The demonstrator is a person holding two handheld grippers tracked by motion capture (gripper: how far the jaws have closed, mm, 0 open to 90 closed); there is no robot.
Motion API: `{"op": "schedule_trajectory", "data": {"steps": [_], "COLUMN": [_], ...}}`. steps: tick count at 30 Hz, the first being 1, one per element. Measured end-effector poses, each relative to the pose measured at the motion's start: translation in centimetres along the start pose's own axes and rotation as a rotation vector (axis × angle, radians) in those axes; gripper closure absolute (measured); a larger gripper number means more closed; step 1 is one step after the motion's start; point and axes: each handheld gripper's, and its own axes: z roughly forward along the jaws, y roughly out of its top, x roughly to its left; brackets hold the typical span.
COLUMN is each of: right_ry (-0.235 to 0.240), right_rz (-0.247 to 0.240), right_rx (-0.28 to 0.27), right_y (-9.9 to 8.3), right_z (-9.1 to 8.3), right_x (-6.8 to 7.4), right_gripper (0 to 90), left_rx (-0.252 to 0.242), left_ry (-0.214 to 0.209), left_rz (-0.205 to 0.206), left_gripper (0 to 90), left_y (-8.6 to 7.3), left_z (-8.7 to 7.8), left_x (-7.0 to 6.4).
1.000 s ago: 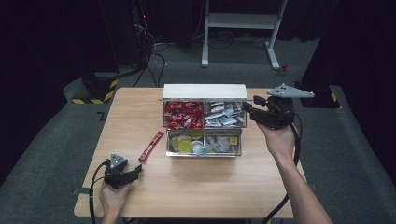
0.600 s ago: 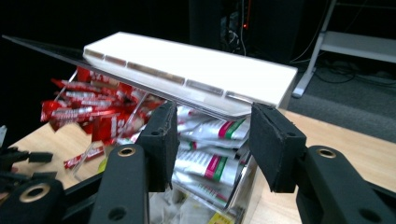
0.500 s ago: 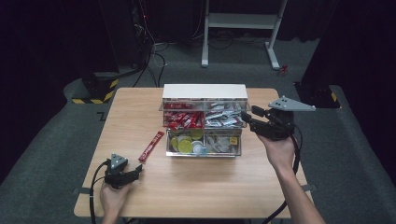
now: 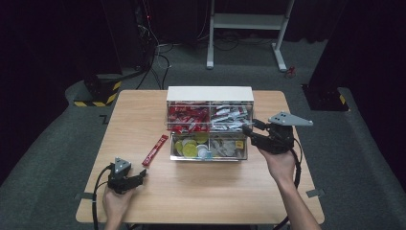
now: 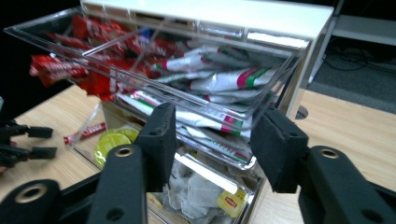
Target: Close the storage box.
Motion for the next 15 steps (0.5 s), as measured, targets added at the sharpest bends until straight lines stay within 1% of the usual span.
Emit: {"op": "schedule_trajectory", "data": {"steps": [3, 6, 9, 13, 15], "right_ry": [0.011, 0.014, 0.017, 0.02, 0.01], "right_rz": [0.004, -0.002, -0.018, -0.007, -0.008], "right_rx": [0.021, 0.035, 0.007, -0.015, -0.012], "right_y": [-0.4, -0.9, -1.1, -1.6, -1.8], "right_z": [0.6, 0.8, 0.7, 0.5, 0.3], "right_x": [0.0, 0.0, -0.2, -0.6, -0.7], "right_gripper": [50.3, 50.5, 50.3, 50.5, 50.1], "left_rx": [0.0, -0.001, 0.002, 0.001, 0.001], "left_ry": [-0.002, -0.004, 0.003, 0.007, 0.005], "left_rz": [-0.001, -0.003, -0.001, 0.002, -0.002], "left_gripper": [31.2, 31.1, 31.1, 31.1, 31.2], "left_y": [0.0, 0.0, 0.0, 0.0, 0.0], "left_z": [0.0, -0.1, 0.0, 0.0, 0.0], "left_x": [0.0, 0.1, -0.1, -0.2, -0.1]}}
